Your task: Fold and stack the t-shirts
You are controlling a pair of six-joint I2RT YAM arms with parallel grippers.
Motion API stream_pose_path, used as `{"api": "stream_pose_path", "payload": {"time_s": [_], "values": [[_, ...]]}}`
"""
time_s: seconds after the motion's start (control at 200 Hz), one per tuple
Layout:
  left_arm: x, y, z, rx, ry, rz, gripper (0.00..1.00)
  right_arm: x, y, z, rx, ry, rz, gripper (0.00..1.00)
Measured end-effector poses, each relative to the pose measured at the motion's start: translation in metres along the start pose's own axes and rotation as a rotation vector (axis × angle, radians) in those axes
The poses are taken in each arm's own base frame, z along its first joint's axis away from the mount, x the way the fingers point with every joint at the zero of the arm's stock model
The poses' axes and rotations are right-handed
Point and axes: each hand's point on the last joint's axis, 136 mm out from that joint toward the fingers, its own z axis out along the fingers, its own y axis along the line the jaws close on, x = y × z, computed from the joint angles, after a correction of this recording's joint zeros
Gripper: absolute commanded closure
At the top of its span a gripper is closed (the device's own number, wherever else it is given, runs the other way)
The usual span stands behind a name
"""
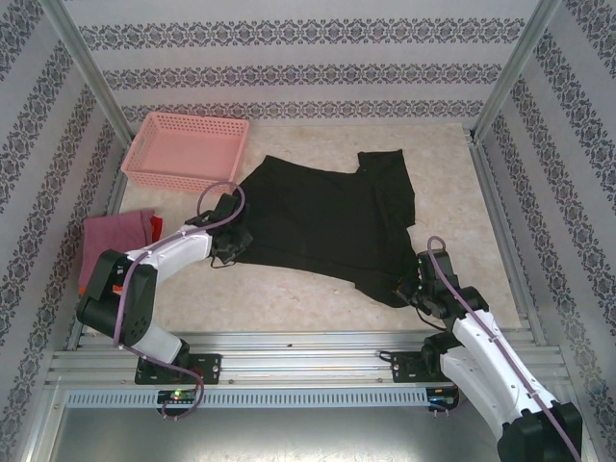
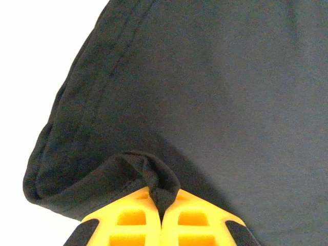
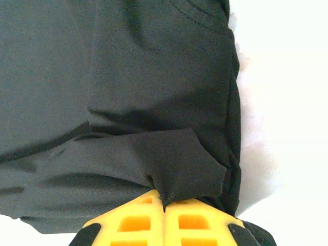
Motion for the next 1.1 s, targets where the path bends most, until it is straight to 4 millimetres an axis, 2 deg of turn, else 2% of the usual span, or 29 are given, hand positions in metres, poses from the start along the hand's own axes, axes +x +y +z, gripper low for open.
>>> {"api": "stream_pose_path", "payload": {"time_s": [0.155, 0.275, 0.445, 0.585, 0.694, 0.744, 0.779, 0.799, 0.824, 0.869, 0.939, 1.014, 1.099], "values": [[-0.017, -0.023, -0.012, 0.031, -0.030, 0.033, 1.00, -0.007, 0.005, -0.008, 0.005, -0.017, -0.001, 1.00], [-0.021, -0.029, -0.014, 0.028, -0.036, 0.052, 1.00, -0.018, 0.018, -0.016, 0.000, -0.036, -0.011, 1.00], [-0.018, -0.022, -0.007, -0.018, -0.017, 0.065, 1.00, -0.023, 0.022, -0.013, 0.026, -0.018, -0.035, 1.00], [-0.014, -0.013, -0.006, -0.042, -0.005, 0.068, 1.00, -0.018, 0.019, -0.013, 0.034, 0.005, -0.037, 1.00], [-0.005, 0.003, -0.006, -0.075, 0.013, 0.070, 1.00, -0.009, 0.018, -0.013, 0.032, 0.048, -0.029, 0.97], [0.000, 0.012, -0.007, -0.092, 0.023, 0.072, 0.93, -0.004, 0.016, -0.014, 0.035, 0.068, -0.029, 0.86], [0.003, 0.016, -0.009, -0.099, 0.027, 0.073, 0.85, -0.001, 0.016, -0.014, 0.035, 0.079, -0.027, 0.69], [0.004, 0.019, -0.011, -0.103, 0.030, 0.076, 0.68, 0.000, 0.016, -0.015, 0.035, 0.081, -0.026, 0.61], [0.005, 0.020, -0.012, -0.104, 0.030, 0.071, 0.53, 0.000, 0.015, -0.016, 0.034, 0.081, -0.027, 0.55], [0.005, 0.024, -0.016, -0.112, 0.026, 0.074, 0.38, 0.000, 0.015, -0.018, 0.030, 0.076, -0.029, 0.44], [0.004, 0.027, -0.020, -0.119, 0.020, 0.074, 0.23, -0.003, 0.018, -0.022, 0.019, 0.065, -0.034, 0.36], [0.001, 0.026, -0.025, -0.129, 0.014, 0.082, 0.15, -0.011, 0.023, -0.025, 0.009, 0.048, -0.039, 0.34], [-0.008, 0.015, -0.032, -0.120, 0.000, 0.099, 0.11, -0.025, 0.033, -0.028, 0.009, 0.034, -0.049, 0.34]]}}
